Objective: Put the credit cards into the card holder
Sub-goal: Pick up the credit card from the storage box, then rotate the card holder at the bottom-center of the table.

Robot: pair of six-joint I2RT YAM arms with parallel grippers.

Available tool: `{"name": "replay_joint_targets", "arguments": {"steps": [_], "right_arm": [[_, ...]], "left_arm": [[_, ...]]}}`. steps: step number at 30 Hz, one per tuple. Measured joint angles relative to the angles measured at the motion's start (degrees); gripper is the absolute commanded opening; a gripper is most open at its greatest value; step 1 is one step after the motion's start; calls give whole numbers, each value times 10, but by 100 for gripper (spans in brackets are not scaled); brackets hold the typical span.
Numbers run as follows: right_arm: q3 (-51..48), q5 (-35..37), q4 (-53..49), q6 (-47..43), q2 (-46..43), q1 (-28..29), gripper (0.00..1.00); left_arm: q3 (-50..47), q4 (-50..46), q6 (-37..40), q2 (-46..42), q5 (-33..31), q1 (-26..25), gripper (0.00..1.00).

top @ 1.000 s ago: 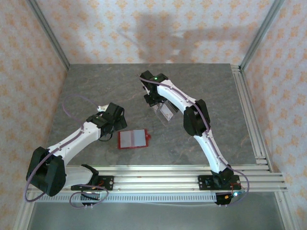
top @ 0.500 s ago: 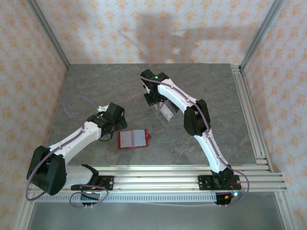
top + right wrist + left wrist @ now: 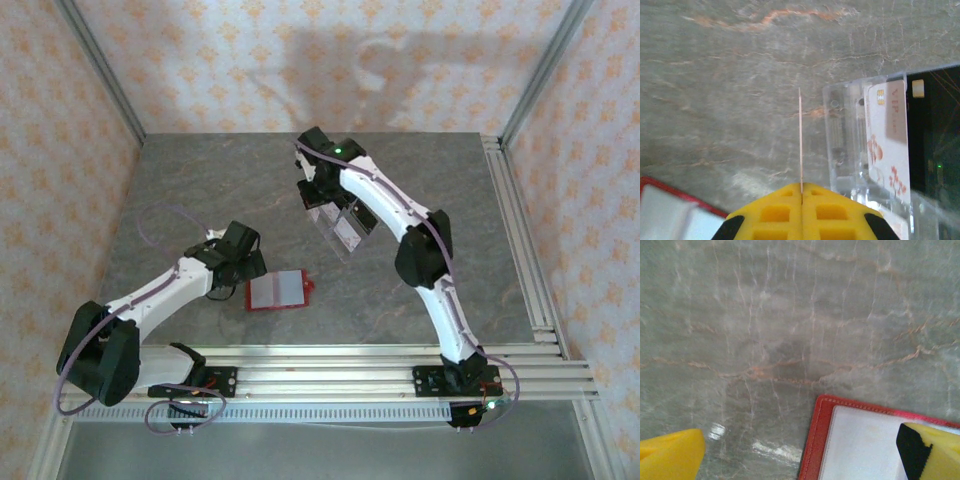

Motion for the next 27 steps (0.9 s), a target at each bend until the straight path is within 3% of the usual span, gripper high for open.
{"name": "replay_joint_targets", "arguments": {"steps": [7,14,27], "right_arm": [[-202,-30,91,42,-152,0,0],[-368,-34,157,71,-227,0,0],[-452,-32,196,85,-313,-10,0]], "left_arm": [[-57,48,-17,-8,33,-42,100],[-89,107,-53,-14,38,-88,100],[-109,146,-115,-14,20,-145,100]]}}
